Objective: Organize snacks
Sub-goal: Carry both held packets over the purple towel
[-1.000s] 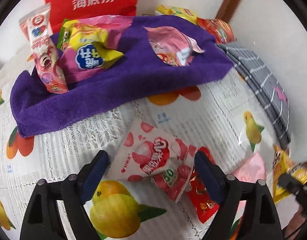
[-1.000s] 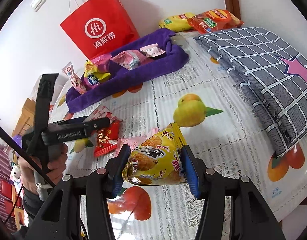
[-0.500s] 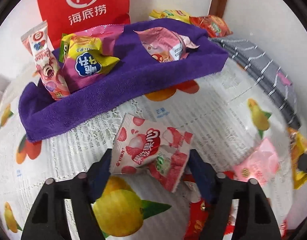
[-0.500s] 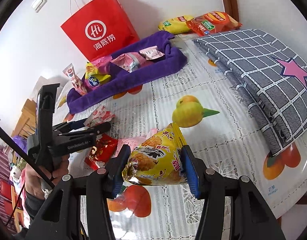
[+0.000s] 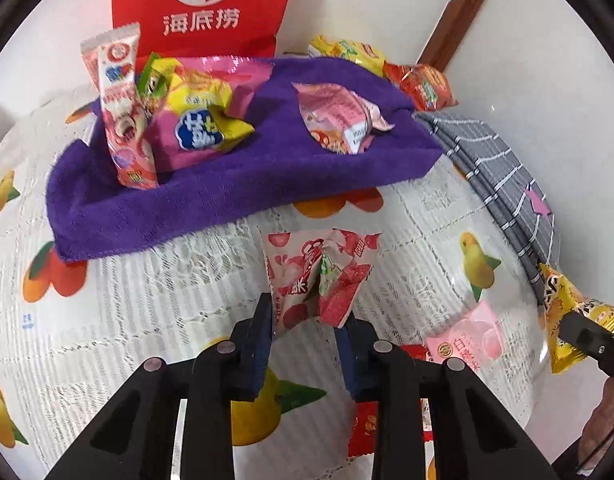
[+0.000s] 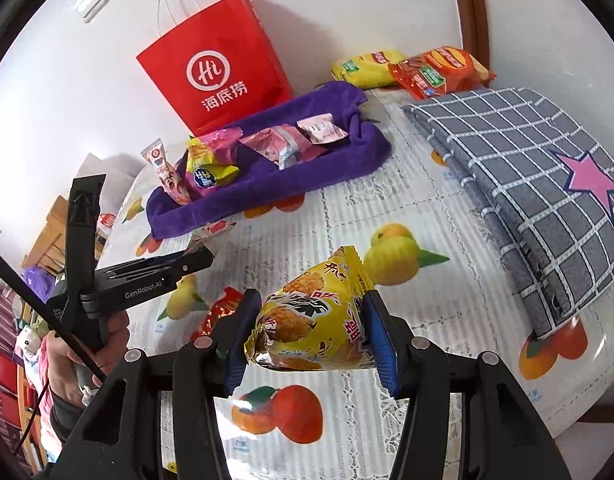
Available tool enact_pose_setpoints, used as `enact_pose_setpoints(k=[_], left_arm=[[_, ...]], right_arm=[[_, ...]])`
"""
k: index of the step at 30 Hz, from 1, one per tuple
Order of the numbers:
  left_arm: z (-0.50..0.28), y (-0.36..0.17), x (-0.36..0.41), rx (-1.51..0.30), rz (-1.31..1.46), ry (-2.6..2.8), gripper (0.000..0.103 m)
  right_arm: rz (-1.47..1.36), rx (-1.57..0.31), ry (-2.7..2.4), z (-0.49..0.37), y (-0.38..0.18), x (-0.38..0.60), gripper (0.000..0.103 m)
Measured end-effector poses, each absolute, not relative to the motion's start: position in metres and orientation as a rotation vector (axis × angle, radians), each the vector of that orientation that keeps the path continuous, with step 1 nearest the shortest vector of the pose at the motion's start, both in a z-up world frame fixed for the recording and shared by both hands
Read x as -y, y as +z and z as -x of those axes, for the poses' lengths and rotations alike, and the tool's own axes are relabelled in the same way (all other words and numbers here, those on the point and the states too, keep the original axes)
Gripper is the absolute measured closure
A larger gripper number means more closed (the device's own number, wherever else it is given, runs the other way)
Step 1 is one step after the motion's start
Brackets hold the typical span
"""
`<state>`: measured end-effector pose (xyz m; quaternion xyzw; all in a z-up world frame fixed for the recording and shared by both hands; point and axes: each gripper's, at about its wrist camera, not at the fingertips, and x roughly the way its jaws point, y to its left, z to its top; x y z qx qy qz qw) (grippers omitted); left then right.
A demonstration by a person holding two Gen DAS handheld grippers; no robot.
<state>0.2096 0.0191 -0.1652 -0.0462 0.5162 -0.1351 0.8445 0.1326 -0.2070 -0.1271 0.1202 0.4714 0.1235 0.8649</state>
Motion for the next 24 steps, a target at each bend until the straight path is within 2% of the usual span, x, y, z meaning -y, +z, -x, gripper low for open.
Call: enact_pose_setpoints(k=[10, 24], left_arm=[[-0.212, -0.136, -0.028, -1.052, 0.126, -0.281, 0.075], [-0.248, -0.042, -0.031, -0.895, 0.142, -0.228, 0.075]], right_arm=[[-0.239, -0.974, 0.267, -0.147, -0.109, 0.201, 0.051], [-0.165, -0.870, 0.322, -0.211, -0.040, 0.179, 0.051]])
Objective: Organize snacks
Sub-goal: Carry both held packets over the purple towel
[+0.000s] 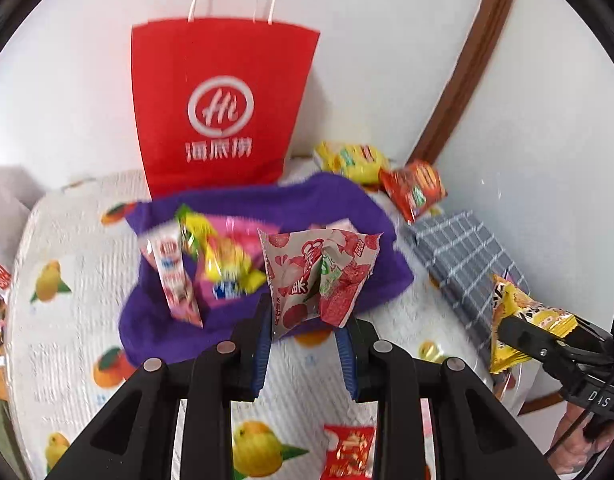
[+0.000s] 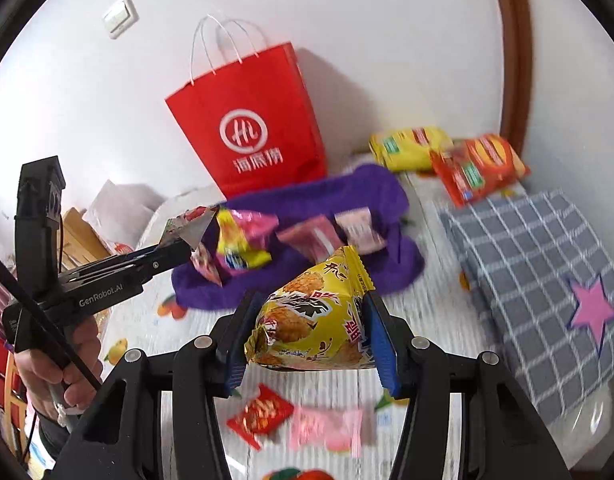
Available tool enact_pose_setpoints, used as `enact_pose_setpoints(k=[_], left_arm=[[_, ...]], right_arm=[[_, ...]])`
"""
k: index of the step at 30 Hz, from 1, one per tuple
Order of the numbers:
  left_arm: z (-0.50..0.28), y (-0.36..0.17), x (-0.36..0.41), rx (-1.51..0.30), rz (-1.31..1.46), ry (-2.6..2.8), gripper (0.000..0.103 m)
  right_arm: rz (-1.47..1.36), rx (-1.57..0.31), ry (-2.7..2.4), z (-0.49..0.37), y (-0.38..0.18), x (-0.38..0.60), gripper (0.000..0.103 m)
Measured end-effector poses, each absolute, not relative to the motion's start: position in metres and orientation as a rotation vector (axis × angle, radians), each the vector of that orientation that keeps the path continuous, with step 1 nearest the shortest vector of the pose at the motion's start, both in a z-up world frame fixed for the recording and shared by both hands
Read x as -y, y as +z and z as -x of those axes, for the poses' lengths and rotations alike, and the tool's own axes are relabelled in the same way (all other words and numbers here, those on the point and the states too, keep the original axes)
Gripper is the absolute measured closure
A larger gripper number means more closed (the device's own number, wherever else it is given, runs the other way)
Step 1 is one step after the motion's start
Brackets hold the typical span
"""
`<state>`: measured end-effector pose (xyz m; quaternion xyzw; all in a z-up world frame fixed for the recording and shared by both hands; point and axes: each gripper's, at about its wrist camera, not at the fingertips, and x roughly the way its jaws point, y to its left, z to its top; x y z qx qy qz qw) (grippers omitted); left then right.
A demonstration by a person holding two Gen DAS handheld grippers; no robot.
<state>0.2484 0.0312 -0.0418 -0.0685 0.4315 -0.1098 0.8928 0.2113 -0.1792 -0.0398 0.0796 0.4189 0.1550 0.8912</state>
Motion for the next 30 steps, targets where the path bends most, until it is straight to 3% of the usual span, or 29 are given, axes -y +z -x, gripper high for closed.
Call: enact_pose_setpoints(k=[20, 30], left_arm=[[-0.322, -0.023, -0.070, -0.825, 0.243, -0.093, 0.075], [-0.335, -0.040, -0.109, -0.844, 0.316, -0.037, 0.074]], right_arm=[[-0.155, -0.810, 0.384, -0.327, -0.014, 0.149, 0.051], [-0.161, -0.886, 0.377, -0.386, -0.053, 0.135, 0.051]])
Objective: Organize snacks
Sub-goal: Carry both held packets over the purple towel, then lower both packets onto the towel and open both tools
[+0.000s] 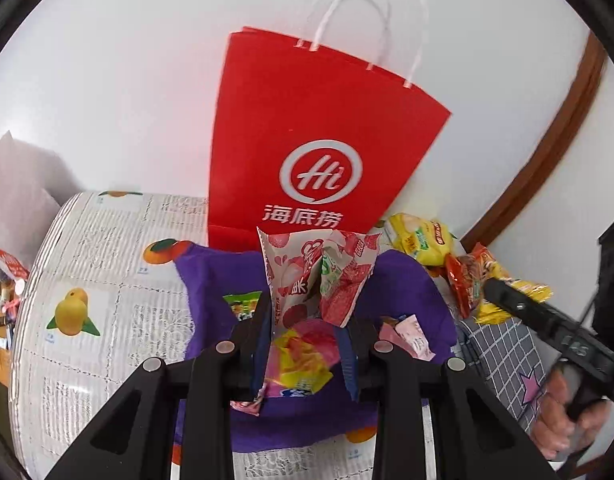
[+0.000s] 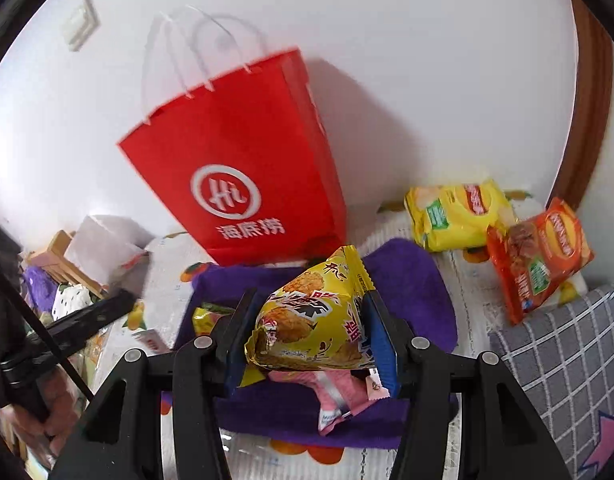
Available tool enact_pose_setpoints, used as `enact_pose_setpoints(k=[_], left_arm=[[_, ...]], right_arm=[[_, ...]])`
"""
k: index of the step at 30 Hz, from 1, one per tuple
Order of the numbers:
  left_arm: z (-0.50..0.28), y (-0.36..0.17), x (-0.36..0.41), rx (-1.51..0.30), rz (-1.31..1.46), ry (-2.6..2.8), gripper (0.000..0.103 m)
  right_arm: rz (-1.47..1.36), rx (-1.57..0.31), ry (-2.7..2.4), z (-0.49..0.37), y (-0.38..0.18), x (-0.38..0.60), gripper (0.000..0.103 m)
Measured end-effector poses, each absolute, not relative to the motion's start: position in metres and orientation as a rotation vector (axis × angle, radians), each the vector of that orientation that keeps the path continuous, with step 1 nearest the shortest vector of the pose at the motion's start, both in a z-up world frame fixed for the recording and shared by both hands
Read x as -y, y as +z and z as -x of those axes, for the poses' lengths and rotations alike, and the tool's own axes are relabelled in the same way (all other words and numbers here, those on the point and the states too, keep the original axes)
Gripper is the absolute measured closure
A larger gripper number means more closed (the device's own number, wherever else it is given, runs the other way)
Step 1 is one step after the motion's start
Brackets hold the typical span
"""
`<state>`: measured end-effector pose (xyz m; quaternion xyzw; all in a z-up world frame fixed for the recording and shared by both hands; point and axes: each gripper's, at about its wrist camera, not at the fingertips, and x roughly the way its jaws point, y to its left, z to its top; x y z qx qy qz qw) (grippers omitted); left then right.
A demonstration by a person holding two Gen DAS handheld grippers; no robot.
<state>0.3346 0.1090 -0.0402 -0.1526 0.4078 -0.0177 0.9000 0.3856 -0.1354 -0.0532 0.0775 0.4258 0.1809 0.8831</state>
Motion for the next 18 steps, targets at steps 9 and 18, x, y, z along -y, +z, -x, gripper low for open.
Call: enact_pose_setpoints(k=[9, 18], left_arm=[[-0.343, -0.054, -0.118, -0.870, 0.340, -0.033, 0.074], [-0.344, -0.059, -0.117, -0.889, 0.366, -0.067, 0.074]], right_arm=[[-0.199, -1.017, 0.326, -0.420, -0.105, 0.141, 0.051], [-0.217, -1.151, 0.376, -0.436, -0.146, 0.129, 0.051]])
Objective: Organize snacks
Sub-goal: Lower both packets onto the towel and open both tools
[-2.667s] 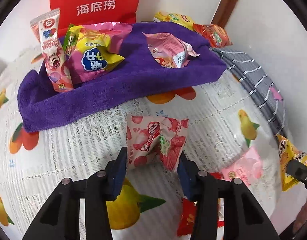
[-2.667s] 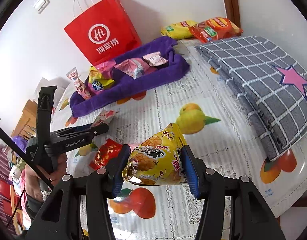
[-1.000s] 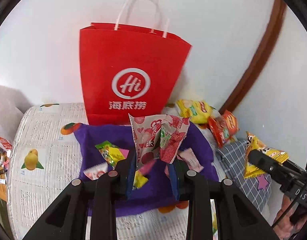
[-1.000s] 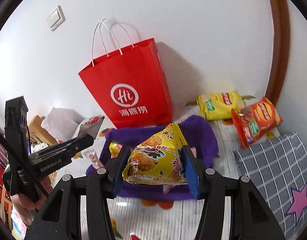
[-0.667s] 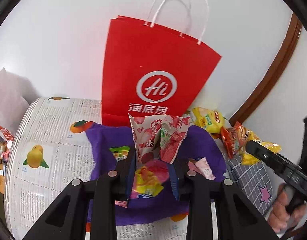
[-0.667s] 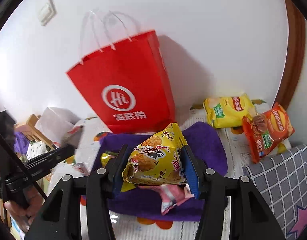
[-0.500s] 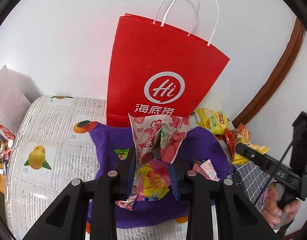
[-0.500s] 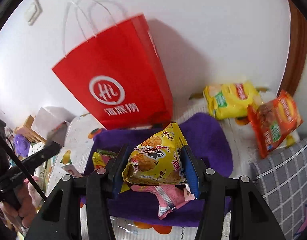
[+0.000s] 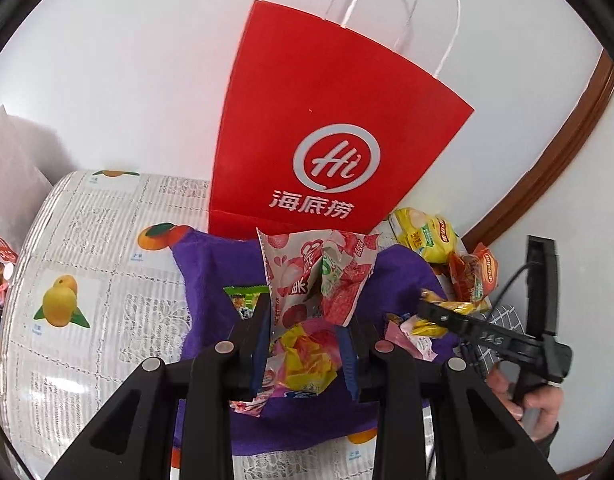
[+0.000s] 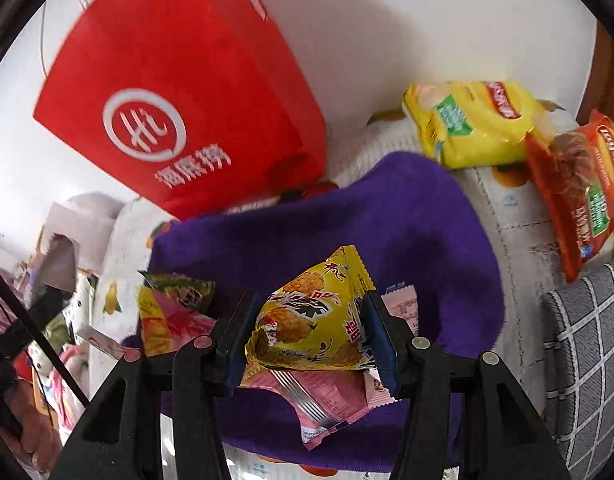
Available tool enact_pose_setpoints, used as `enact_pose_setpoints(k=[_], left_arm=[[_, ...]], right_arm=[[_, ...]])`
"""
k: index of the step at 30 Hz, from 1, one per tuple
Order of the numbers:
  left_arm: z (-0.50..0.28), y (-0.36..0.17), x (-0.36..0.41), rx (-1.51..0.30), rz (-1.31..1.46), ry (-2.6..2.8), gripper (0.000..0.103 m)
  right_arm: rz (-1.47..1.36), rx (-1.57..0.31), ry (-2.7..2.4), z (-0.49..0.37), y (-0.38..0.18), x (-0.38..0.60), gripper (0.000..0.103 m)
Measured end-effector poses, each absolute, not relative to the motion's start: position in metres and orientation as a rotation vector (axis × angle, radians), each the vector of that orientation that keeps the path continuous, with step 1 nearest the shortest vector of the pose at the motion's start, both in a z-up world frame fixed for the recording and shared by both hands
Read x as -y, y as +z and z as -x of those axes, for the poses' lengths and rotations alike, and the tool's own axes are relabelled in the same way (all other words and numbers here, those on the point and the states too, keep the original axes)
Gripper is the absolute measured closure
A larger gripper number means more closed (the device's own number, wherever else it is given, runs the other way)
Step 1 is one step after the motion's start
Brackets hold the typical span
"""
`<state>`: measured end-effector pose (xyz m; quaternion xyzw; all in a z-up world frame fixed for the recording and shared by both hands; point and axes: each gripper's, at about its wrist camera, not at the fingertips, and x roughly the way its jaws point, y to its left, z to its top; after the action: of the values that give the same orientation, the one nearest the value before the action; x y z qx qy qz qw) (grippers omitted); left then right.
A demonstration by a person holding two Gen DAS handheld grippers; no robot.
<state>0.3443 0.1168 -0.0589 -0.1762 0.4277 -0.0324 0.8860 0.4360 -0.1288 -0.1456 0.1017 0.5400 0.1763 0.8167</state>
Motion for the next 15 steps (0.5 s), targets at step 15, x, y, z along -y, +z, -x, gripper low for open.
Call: enact_pose_setpoints(k=[15], left_arm=[[-0.354, -0.076, -0.072, -0.973, 0.331, -0.186, 0.073]], right_arm=[[-0.190, -1.192, 0.407, -0.434, -0.144, 0.135, 0.038]])
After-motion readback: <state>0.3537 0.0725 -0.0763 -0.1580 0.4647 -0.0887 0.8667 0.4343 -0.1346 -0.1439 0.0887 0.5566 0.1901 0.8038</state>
